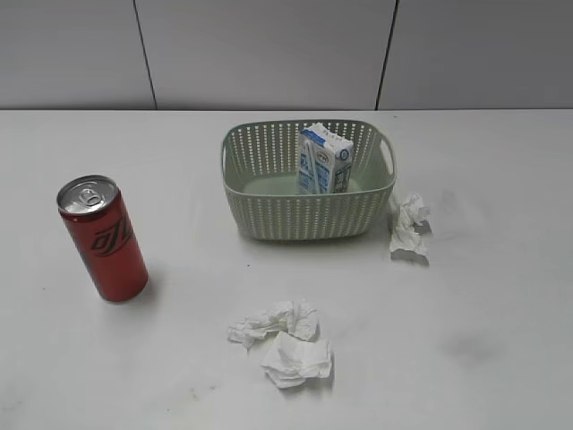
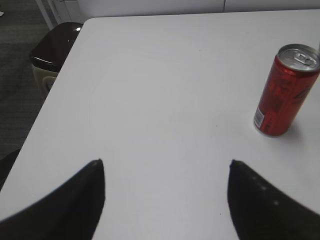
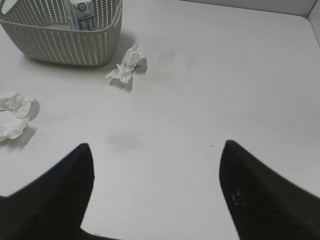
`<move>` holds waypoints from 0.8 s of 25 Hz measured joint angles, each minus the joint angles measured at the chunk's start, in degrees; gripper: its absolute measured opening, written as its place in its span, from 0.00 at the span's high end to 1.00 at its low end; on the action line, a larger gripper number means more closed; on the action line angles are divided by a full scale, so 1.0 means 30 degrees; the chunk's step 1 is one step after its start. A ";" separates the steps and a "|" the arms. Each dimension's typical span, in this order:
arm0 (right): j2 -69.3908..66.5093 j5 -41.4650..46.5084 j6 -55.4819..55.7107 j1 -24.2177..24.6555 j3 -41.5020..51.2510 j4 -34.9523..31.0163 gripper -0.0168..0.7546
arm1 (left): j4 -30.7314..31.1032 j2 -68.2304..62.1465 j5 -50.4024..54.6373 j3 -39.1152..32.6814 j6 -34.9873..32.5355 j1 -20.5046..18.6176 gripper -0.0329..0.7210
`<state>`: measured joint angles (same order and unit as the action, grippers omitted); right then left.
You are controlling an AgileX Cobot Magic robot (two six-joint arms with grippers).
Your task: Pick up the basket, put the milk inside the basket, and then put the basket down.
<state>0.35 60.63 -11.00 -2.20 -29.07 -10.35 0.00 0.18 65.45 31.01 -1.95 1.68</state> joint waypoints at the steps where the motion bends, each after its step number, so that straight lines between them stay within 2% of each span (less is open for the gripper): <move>1: 0.0000 0.0000 0.0000 0.0000 0.0000 0.0000 0.21 | 0.0000 0.0017 -0.0028 0.0000 0.0000 0.0000 0.18; 7: 0.0000 0.0000 0.0000 0.0000 0.0000 0.0000 0.21 | 0.0271 0.0053 -0.1426 -0.0547 0.0000 0.0000 0.18; 20: 0.0000 -0.0017 0.0000 0.0000 0.0000 0.0000 0.21 | 0.0480 0.0053 -0.1627 -0.0735 0.0142 0.0000 0.18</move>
<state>0.35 60.58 -11.00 -2.20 -29.07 -10.35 1.44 0.34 60.57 28.80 -1.52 1.68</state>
